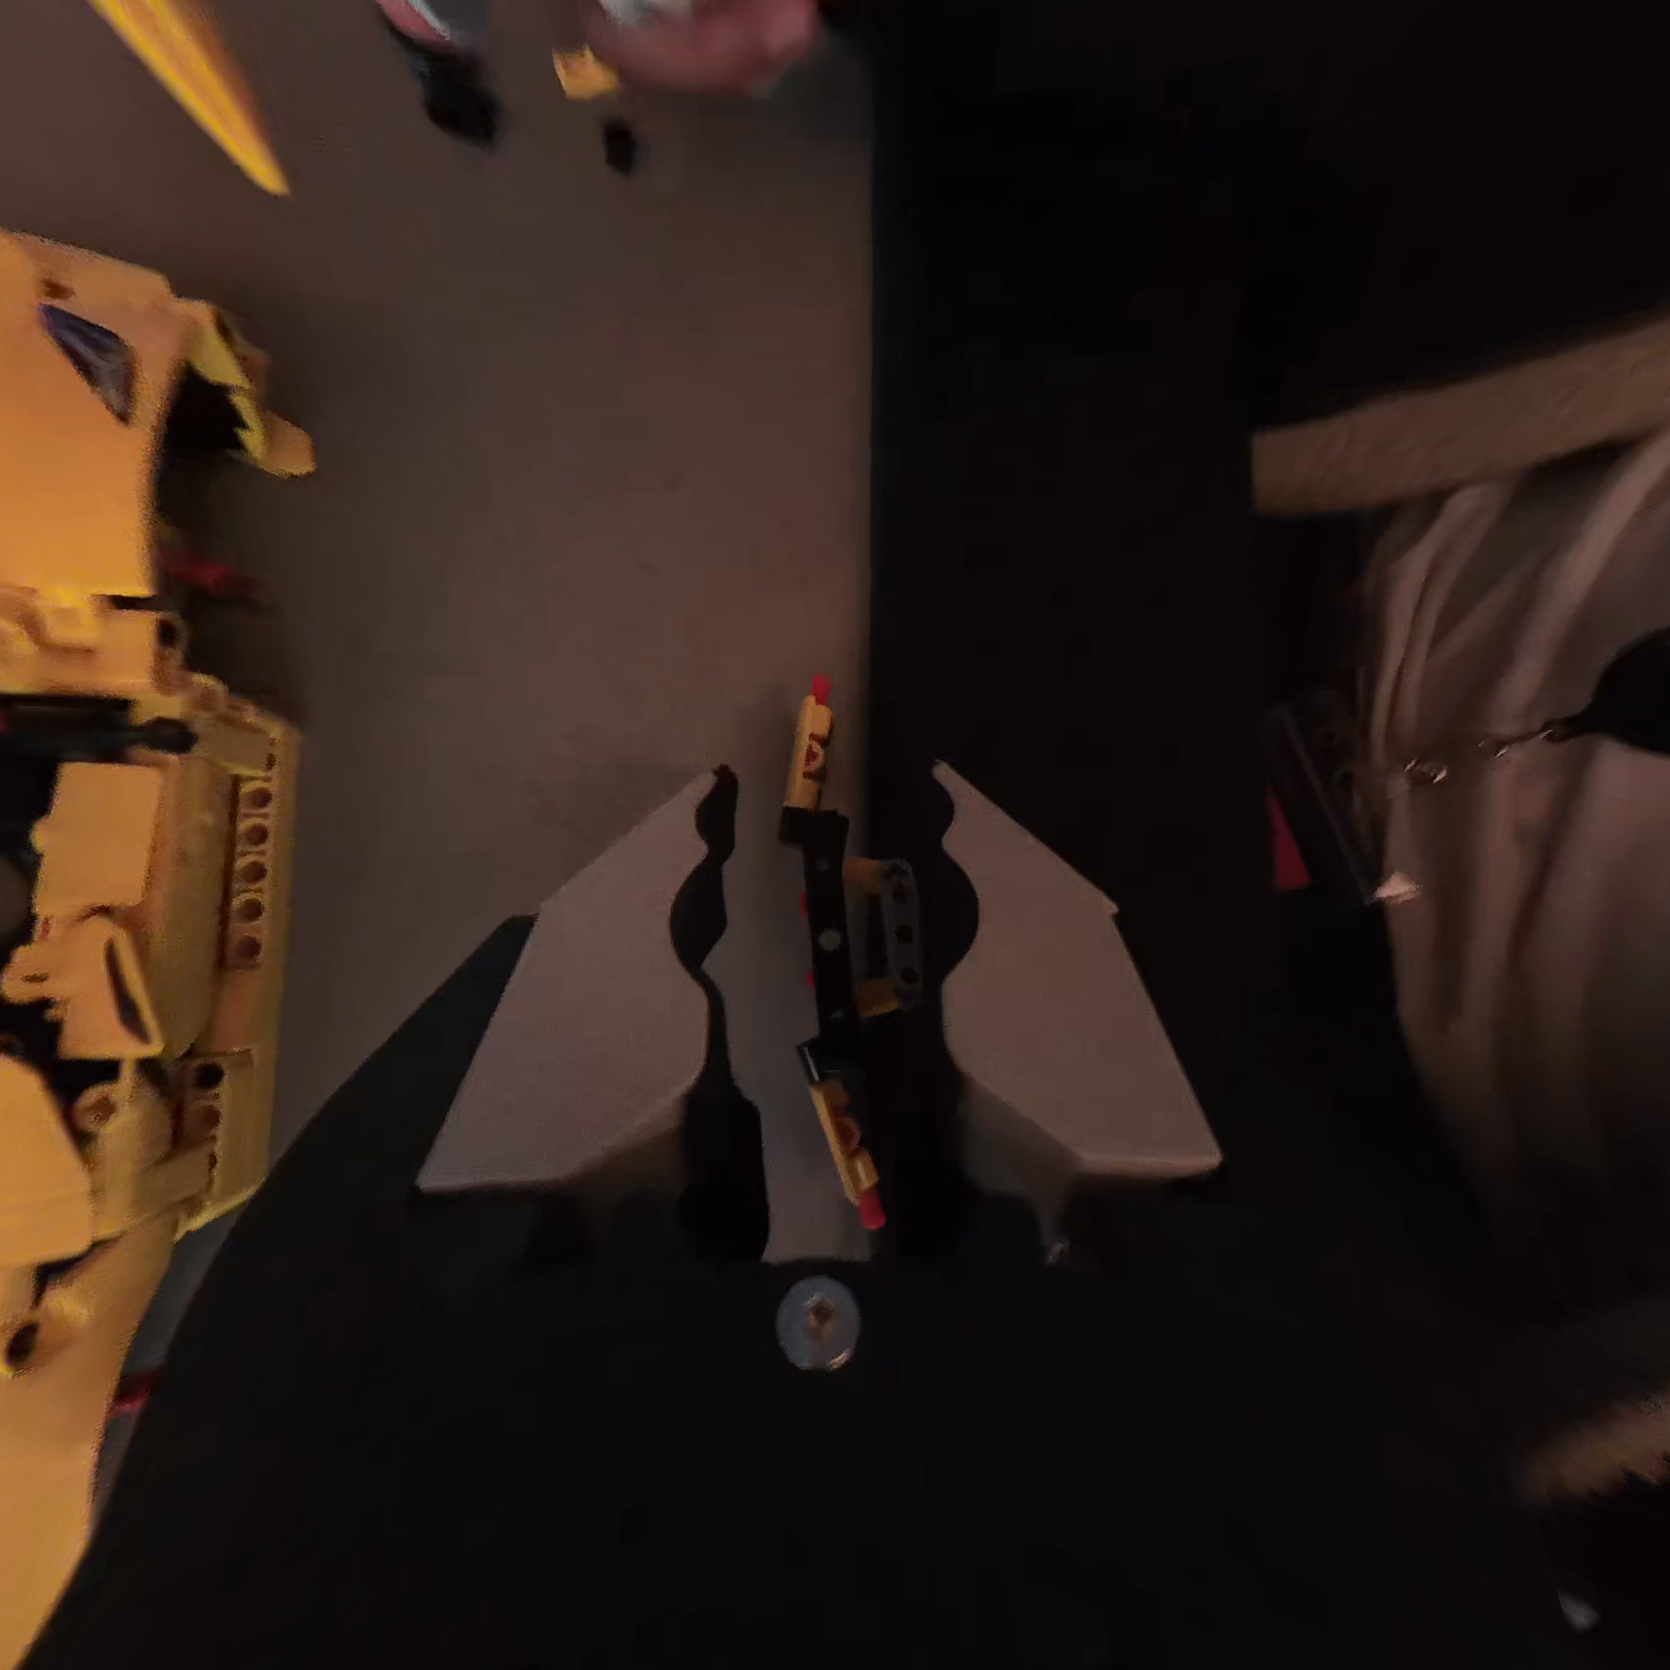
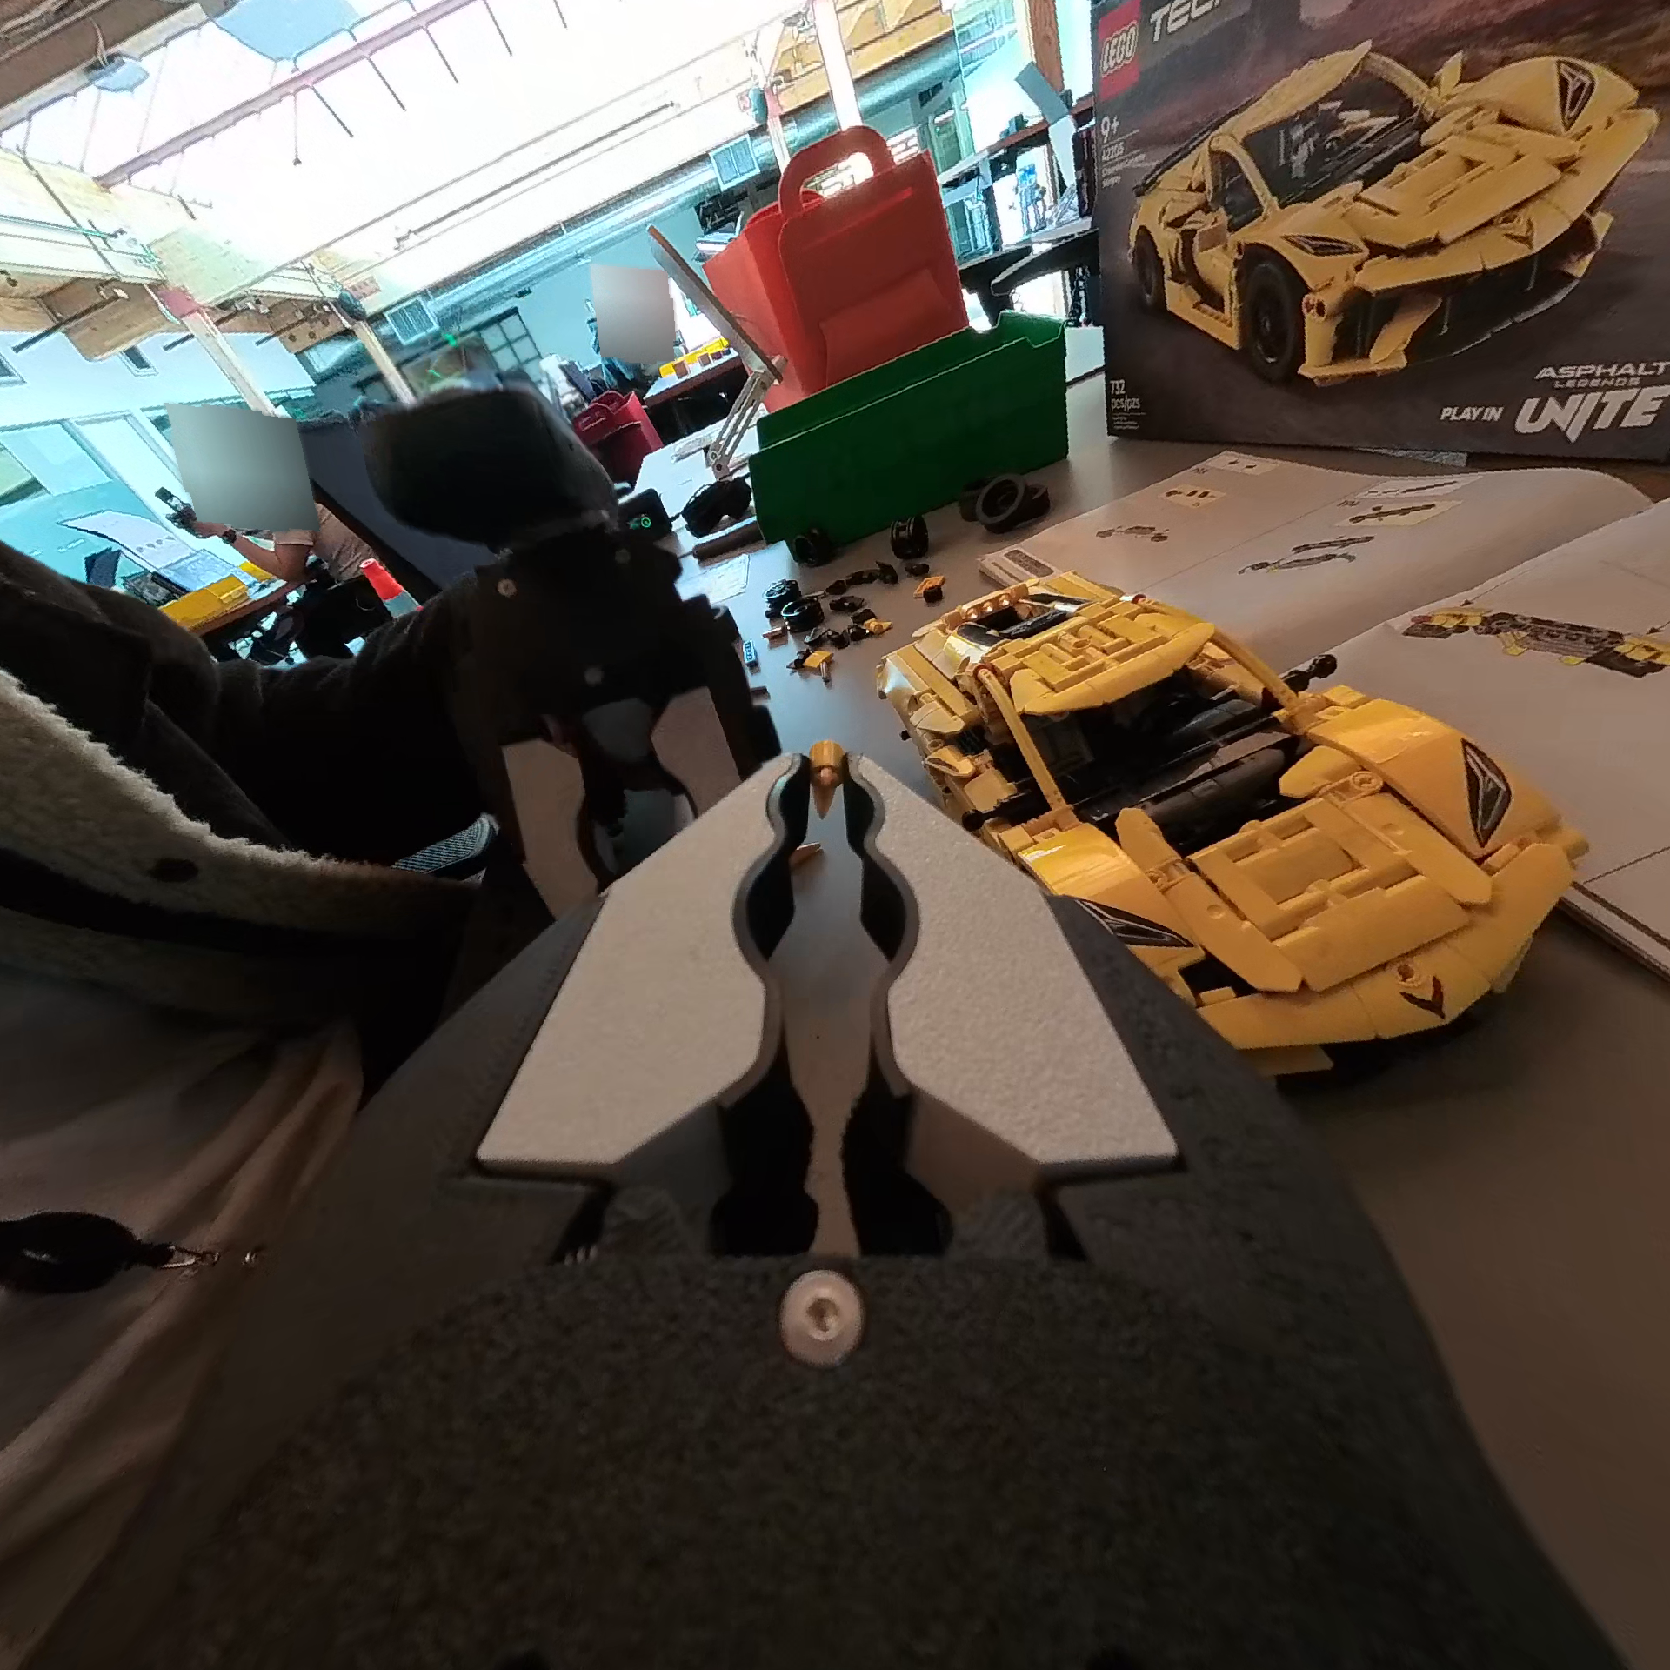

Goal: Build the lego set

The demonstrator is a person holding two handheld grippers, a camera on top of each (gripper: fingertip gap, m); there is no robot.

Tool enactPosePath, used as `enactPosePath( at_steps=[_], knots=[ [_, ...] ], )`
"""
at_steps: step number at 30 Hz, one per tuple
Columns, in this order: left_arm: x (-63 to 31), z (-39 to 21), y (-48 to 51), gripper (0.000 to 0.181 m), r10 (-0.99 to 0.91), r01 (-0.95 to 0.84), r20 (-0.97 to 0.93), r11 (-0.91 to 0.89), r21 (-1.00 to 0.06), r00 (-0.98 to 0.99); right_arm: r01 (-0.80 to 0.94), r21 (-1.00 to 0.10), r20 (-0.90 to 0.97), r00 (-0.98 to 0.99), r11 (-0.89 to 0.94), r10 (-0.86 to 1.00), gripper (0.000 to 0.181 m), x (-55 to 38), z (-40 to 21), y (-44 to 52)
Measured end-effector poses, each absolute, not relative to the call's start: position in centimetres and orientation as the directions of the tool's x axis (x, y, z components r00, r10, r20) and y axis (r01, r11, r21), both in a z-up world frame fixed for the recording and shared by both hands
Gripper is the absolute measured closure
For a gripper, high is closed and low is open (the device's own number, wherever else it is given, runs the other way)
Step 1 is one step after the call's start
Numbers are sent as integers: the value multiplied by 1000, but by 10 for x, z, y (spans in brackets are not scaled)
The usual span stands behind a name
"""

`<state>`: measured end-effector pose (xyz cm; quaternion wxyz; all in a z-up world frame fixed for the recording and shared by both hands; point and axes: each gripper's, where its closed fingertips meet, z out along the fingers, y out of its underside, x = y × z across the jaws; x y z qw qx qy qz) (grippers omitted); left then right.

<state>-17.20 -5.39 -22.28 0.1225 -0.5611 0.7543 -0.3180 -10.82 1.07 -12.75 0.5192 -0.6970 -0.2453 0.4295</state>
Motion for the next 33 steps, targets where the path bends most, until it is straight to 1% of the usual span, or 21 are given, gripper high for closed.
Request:
enactPosePath(
  at_steps=[2, 7, 14, 18, 20, 22, 23, 25, 28, 29, 30, 33],
  knots=[
    [-169, -229, -56, 142, -912, -779, 177, 201, -594, -370, -104, -934, -344, 511, -341, 788, 176, -108, -128, 11],
    [-156, -224, -53, 142, -893, -769, 239, 164, -618, -382, -107, -933, -349, 505, -344, 790, 176, -108, -127, 10],
    [-157, -225, -63, 142, -820, -770, 375, 119, -626, -432, -208, -908, -419, 445, -364, 791, 176, -102, -114, 8],
    [-156, -215, -62, 142, -806, -742, 396, 79, -665, -441, -233, -900, -435, 431, -369, 791, 176, -99, -111, 8],
    [-152, -206, -57, 142, -820, -718, 378, 57, -694, -430, -225, -901, -433, 437, -371, 788, 176, -100, -113, 9],
    [-150, -206, -51, 144, -851, -708, 312, 95, -700, -422, -210, -903, -430, 441, -375, 788, 176, -101, -115, 9],
    [-150, -209, -51, 148, -861, -709, 272, 135, -692, -430, -204, -904, -427, 442, -376, 789, 176, -102, -116, 8],
    [-152, -219, -51, 150, -872, -724, 204, 217, -655, -445, -196, -905, -424, 444, -377, 789, 176, -104, -117, 8],
    [-156, -235, -51, 151, -874, -759, 157, 296, -580, -460, -199, -905, -426, 443, -377, 789, 176, -103, -117, 8],
    [-158, -240, -51, 156, -871, -768, 150, 316, -558, -467, -200, -905, -426, 444, -376, 788, 176, -103, -117, 8],
    [-158, -242, -50, 165, -870, -768, 141, 328, -551, -473, -199, -905, -426, 445, -376, 788, 176, -103, -117, 8],
    [-156, -236, -45, 169, -871, -760, 169, 290, -581, -462, -143, -913, -402, 466, -382, 788, 176, -106, -125, 7]
  ],
)
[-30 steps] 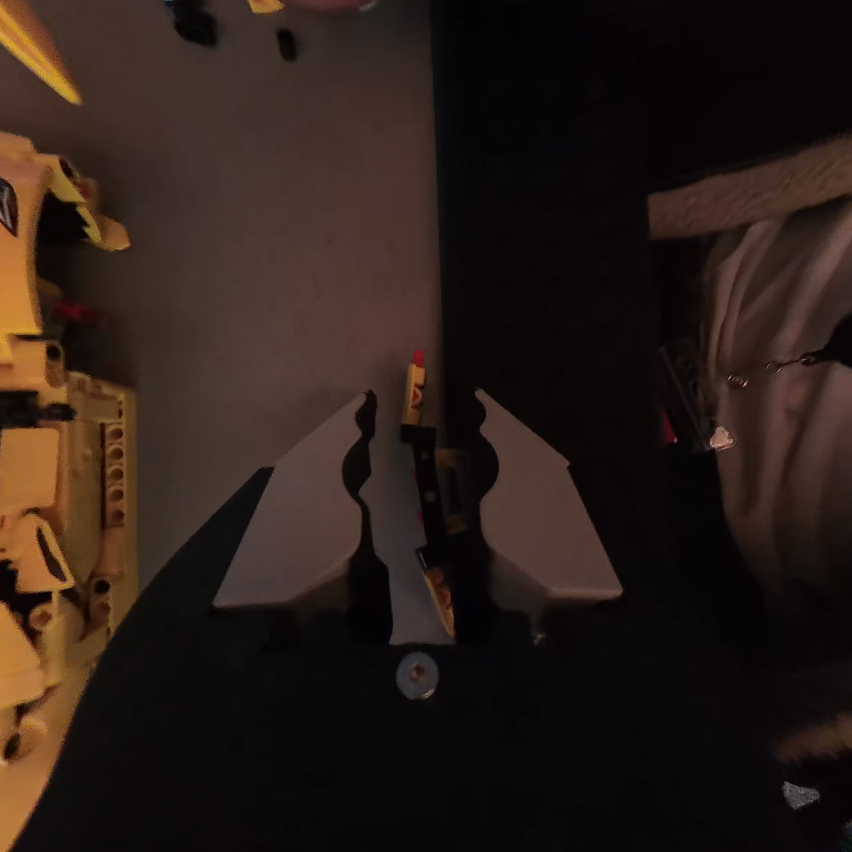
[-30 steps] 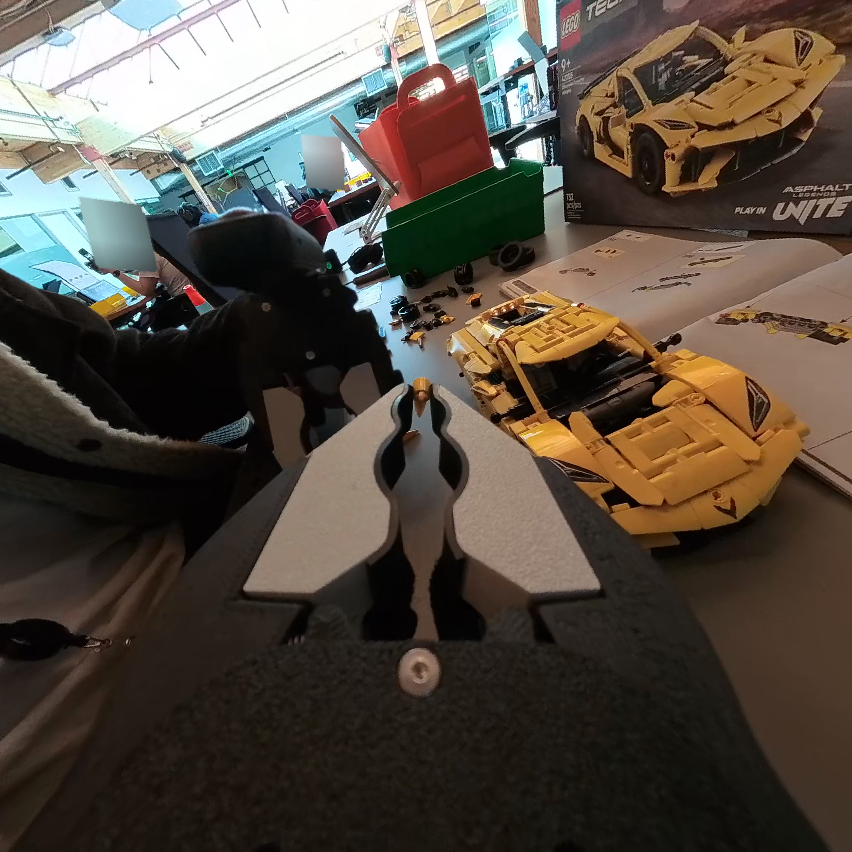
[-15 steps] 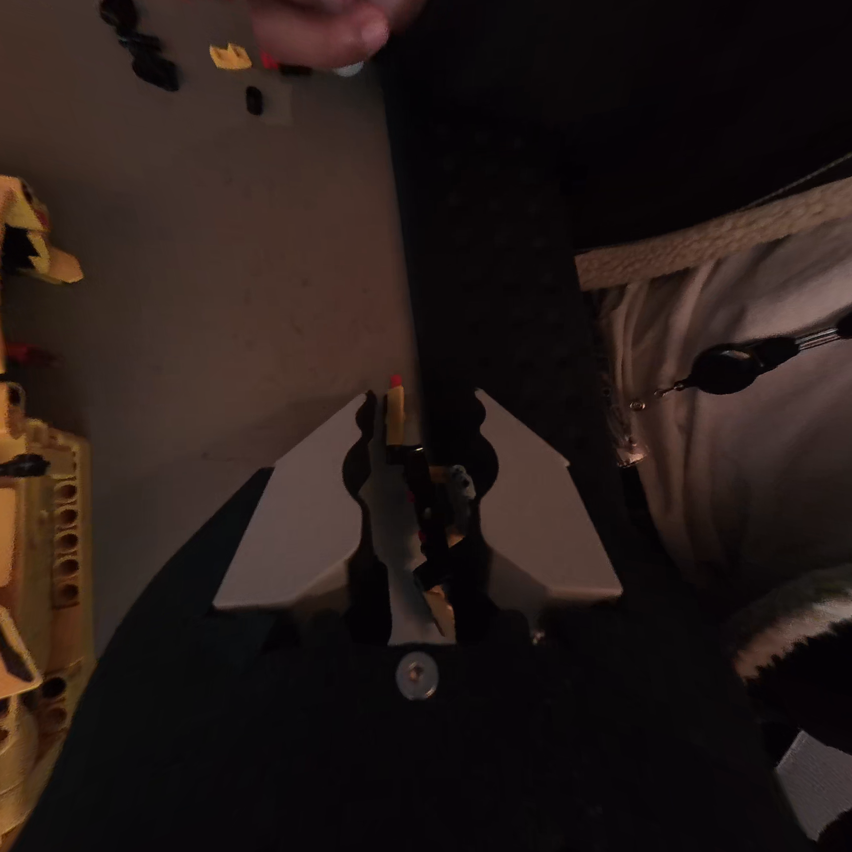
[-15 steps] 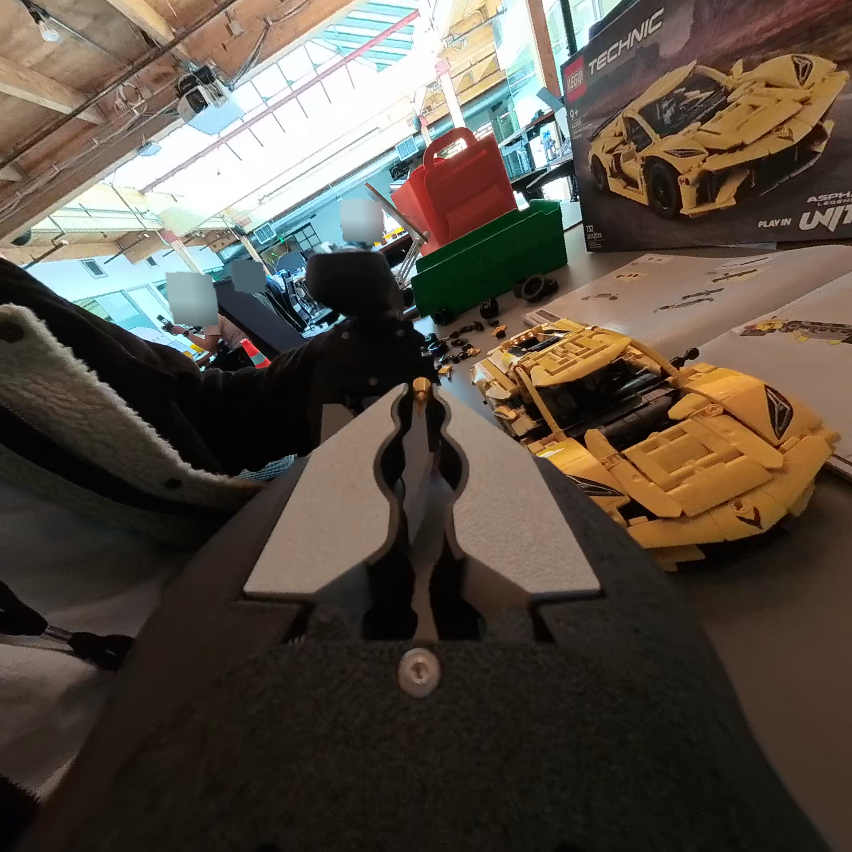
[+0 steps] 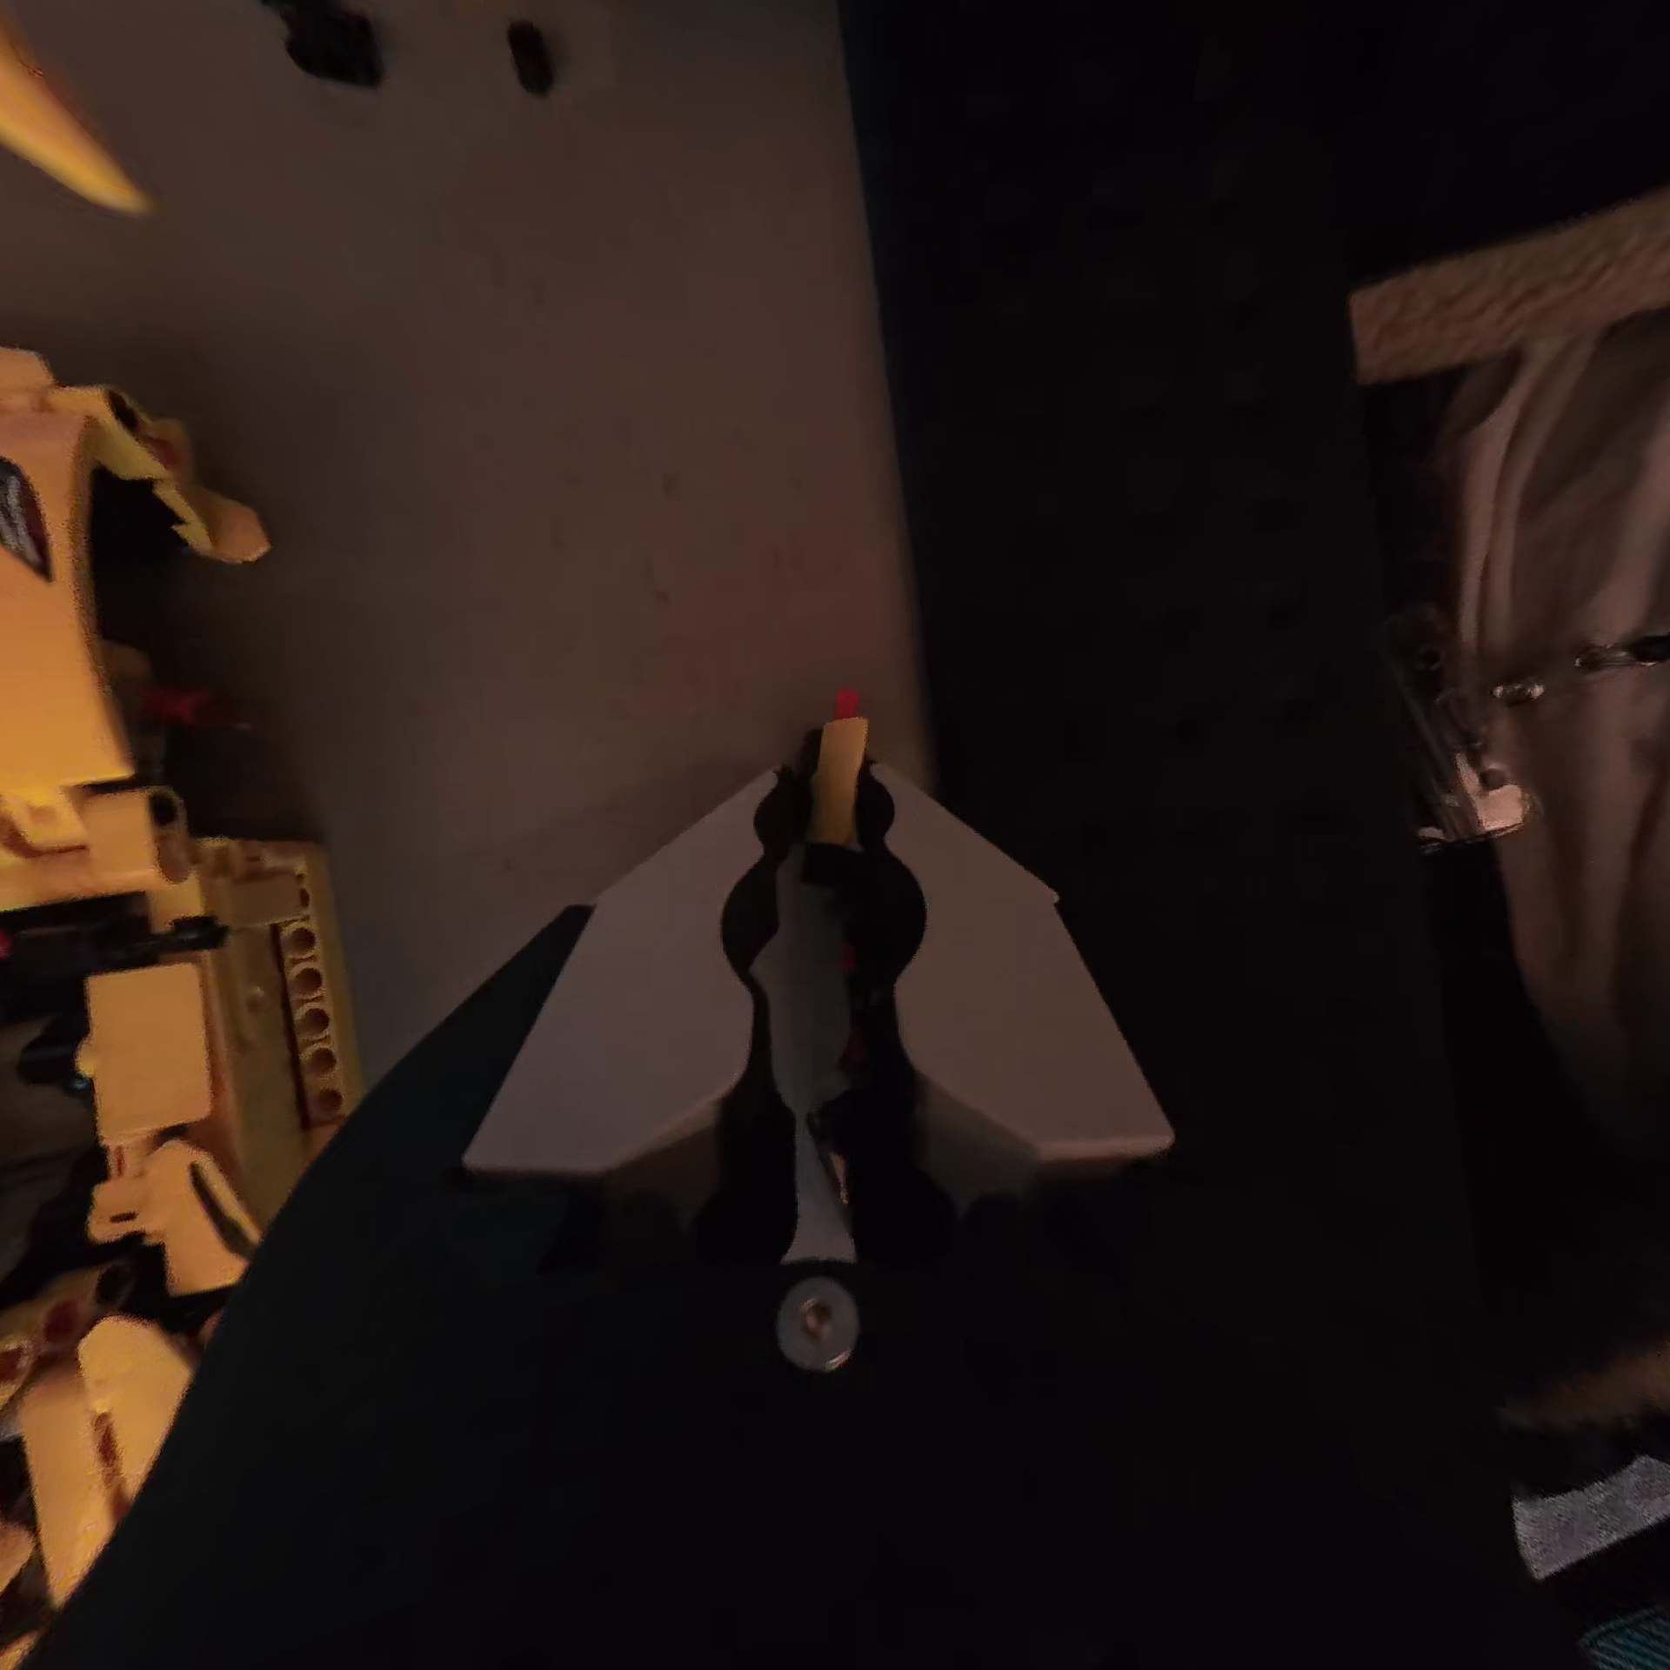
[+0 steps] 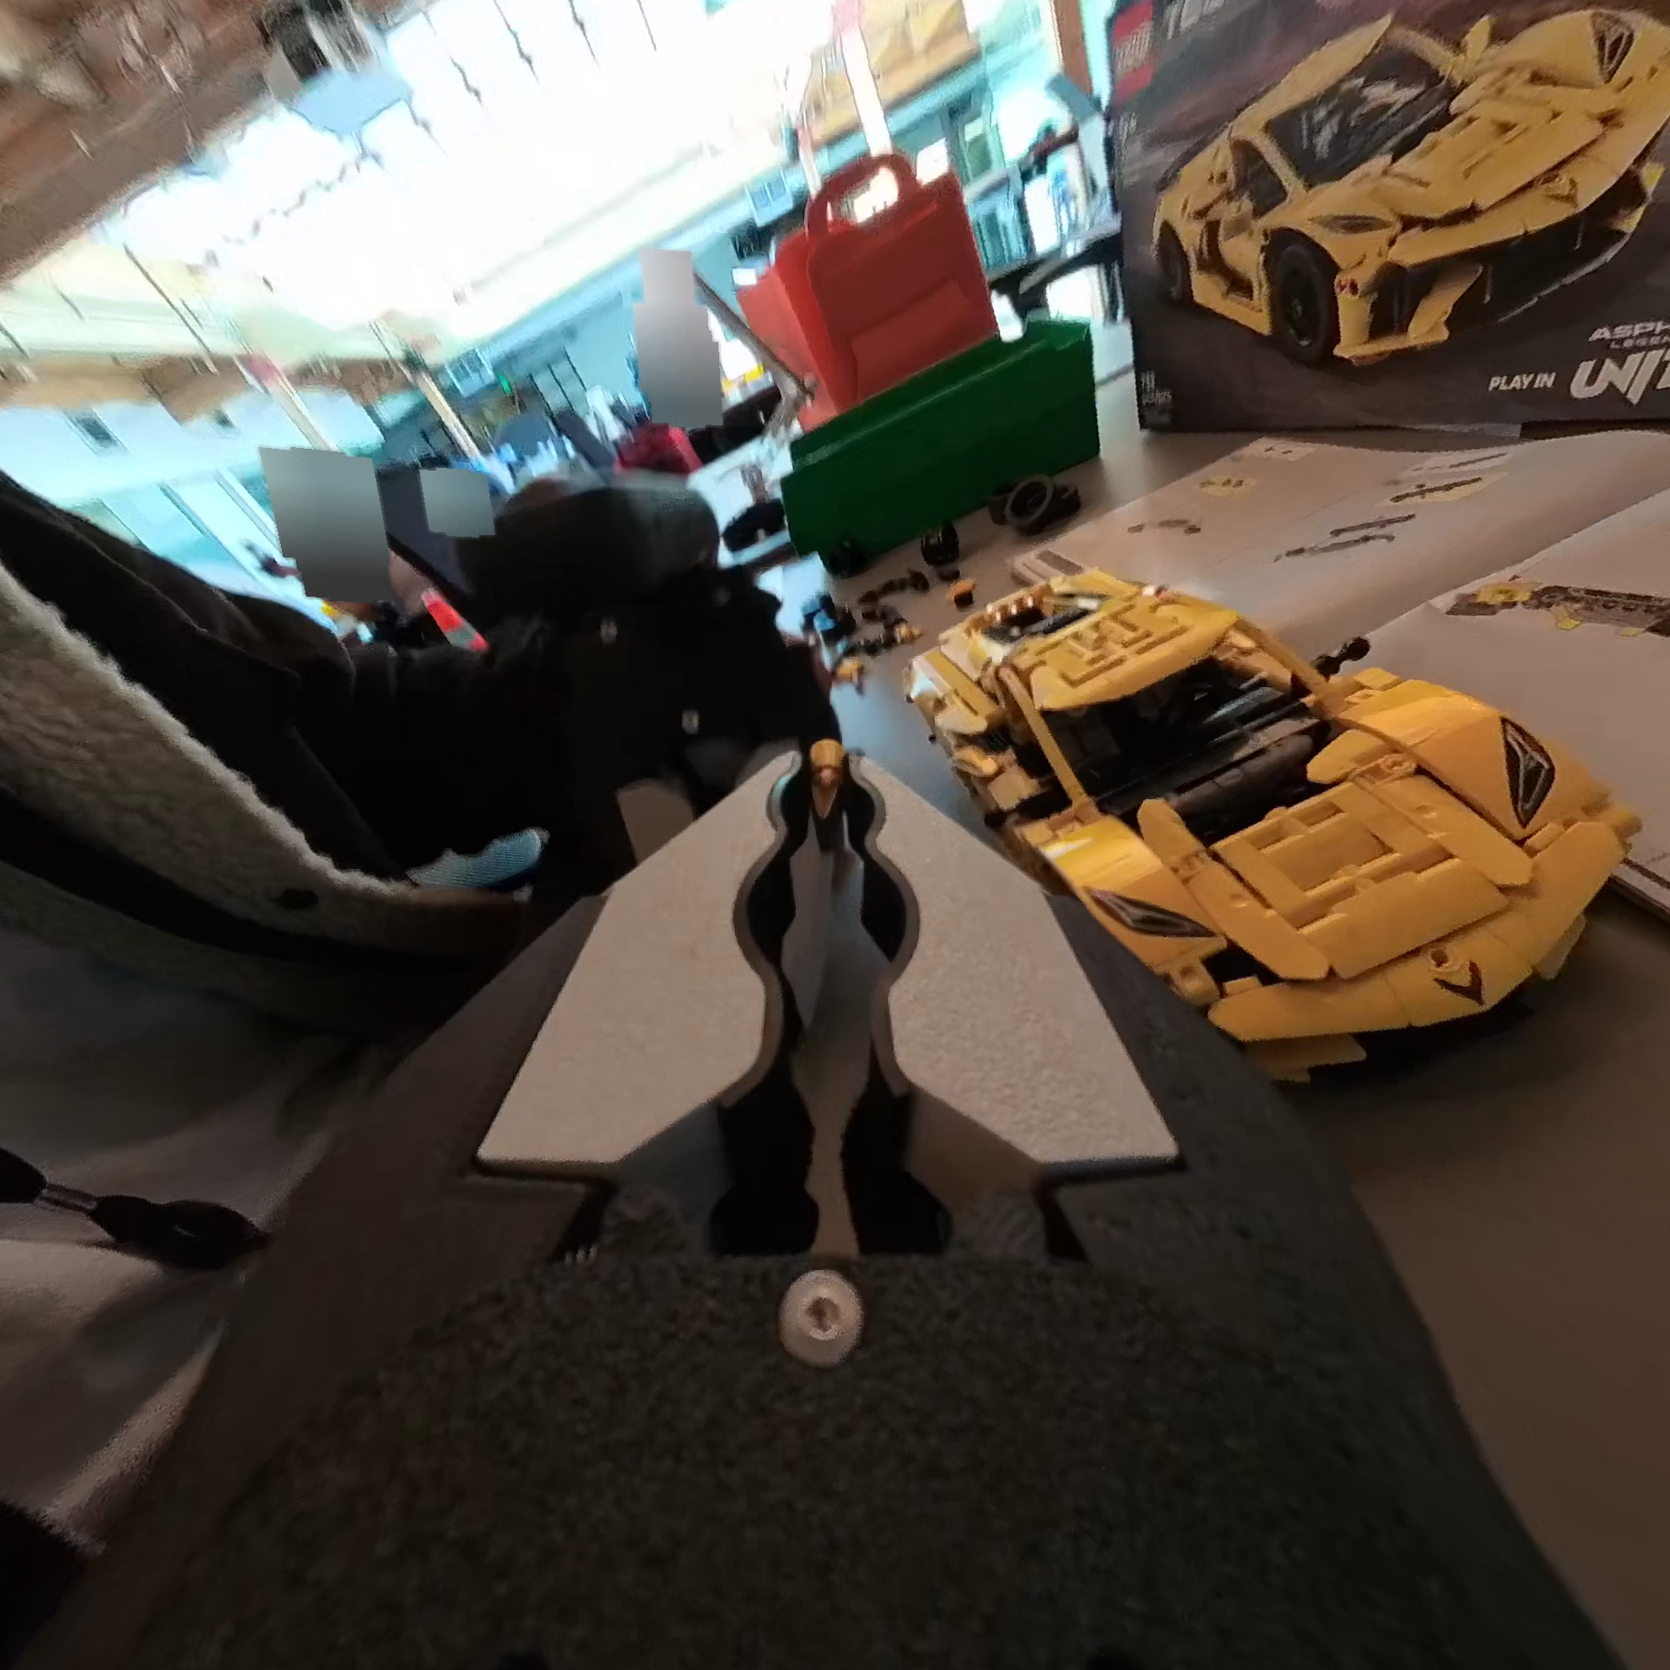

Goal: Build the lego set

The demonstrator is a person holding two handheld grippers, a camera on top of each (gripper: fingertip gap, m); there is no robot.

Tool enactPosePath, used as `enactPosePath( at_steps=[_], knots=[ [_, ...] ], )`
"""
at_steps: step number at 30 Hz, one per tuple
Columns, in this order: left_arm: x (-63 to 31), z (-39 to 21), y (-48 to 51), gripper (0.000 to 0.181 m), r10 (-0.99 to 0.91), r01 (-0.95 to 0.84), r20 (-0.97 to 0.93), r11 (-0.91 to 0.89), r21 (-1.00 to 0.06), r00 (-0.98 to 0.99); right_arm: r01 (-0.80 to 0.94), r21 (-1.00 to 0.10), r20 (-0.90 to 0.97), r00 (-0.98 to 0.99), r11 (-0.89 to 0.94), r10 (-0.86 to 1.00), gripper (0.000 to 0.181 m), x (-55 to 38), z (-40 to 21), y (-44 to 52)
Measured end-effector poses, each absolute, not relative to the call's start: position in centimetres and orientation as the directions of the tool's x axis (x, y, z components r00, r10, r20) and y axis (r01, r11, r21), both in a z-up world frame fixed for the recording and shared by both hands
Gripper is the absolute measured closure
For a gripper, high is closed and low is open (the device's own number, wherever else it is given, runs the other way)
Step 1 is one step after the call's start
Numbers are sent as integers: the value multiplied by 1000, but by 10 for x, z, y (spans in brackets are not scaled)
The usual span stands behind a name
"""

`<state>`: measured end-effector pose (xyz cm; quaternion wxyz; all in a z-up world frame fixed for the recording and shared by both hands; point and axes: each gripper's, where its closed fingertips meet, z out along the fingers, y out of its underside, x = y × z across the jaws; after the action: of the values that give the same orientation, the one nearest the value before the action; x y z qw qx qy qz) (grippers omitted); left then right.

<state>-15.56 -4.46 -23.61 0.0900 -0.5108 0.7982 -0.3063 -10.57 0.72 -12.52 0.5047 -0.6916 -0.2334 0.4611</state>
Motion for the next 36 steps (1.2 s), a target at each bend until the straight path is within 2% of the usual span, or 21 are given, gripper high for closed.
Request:
enactPosePath(
  at_steps=[5, 9, 12, 20, 29, 36],
  knots=[
    [-150, -203, -23, 172, -836, -681, 410, -61, -730, -365, 173, -924, -249, 408, -342, 878, 175, -137, -161, -17],
    [-151, -206, -20, 173, -842, -671, 402, -65, -738, -360, 351, -898, -102, 420, -265, 902, 175, -144, -186, -18],
    [-149, -205, -26, 173, -851, -663, 360, -19, -749, -382, 385, -893, -55, 423, -234, 905, 175, -144, -190, -16],
    [-149, -208, -25, 174, -868, -666, 324, 10, -746, -377, 391, -882, -87, 415, -264, 906, 175, -145, -195, -17],
    [-151, -212, -26, 174, -900, -675, 191, 141, -724, -393, 399, -874, -110, 395, -278, 912, 175, -148, -197, -21],
    [-150, -216, -25, 175, -905, -694, 200, 131, -708, -374, 422, -862, -99, 406, -282, 909, 175, -148, -200, -20]
  ],
)
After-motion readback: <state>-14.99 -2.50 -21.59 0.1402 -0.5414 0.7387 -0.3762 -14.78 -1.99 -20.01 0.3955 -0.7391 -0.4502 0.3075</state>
